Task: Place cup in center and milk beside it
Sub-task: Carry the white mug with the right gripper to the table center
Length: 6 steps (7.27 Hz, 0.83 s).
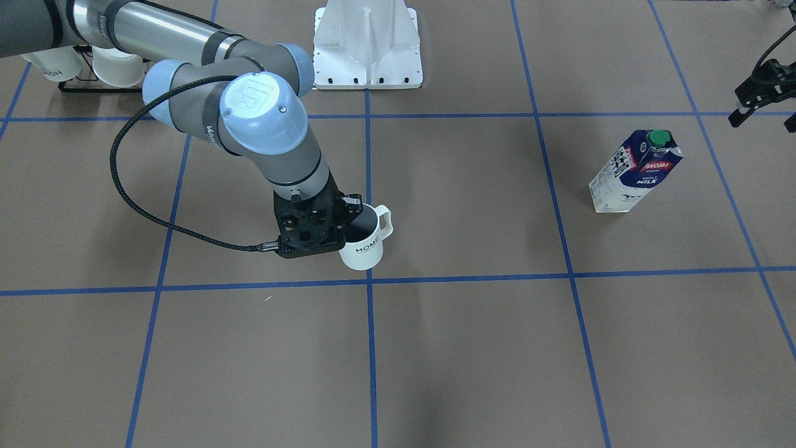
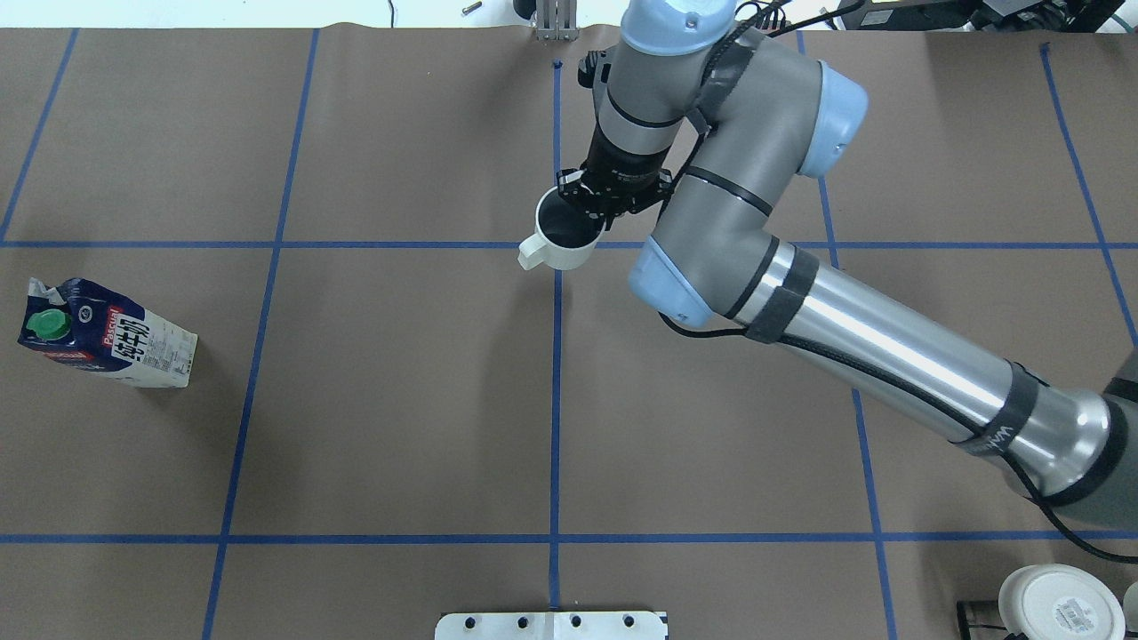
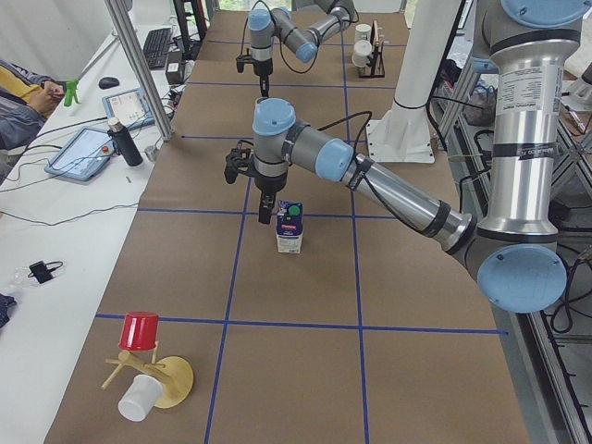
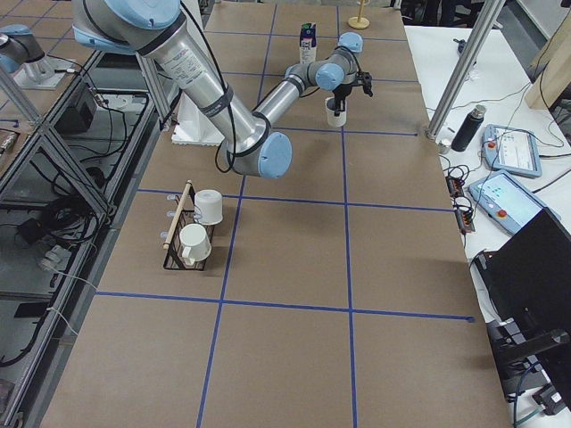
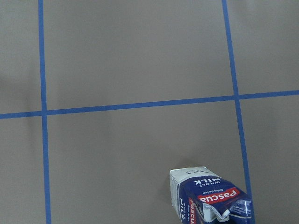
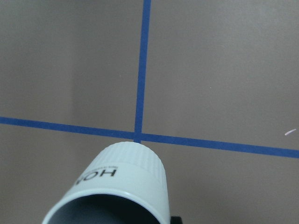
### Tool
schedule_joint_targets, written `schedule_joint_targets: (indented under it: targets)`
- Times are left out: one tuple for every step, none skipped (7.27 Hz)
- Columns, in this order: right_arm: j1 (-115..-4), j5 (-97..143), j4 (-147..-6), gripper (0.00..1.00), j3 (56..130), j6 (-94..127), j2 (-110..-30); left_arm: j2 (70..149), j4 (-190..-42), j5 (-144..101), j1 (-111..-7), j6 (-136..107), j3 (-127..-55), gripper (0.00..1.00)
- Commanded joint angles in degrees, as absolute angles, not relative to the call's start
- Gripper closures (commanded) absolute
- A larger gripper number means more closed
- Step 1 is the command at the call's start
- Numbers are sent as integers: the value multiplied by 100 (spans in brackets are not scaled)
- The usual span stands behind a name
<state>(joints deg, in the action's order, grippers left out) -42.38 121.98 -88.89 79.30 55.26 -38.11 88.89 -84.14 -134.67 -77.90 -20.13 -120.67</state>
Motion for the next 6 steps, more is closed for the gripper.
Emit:
schedule_joint_targets:
  targets:
    - [-4114, 12112, -8747, 100, 7305, 5354, -3542, 8886, -8411, -13474, -7787, -2013, -12059, 2]
    - [-4105, 12103, -8641, 91, 7269, 5344, -3551, 8886, -8411, -13474, -7787, -2013, -12059, 2]
    - [-4096, 12094, -8631, 57, 7173, 5335, -3533, 8886, -8411, -13474, -7787, -2013, -12067, 2]
    - [-4096, 12102, -8622, 8, 7172, 5344, -3516, 8886, -8411, -13482, -7787, -2021, -12076, 2]
    - [-4096, 12103, -8622, 1, 7181, 5352, -3472, 8921, -8394, -13482, -7761, -2039, -12067, 2]
    - [-4113, 12111, -8344, 1, 7181, 5379, -3480, 8930, -8376, -13482, -7682, -2378, -12033, 2]
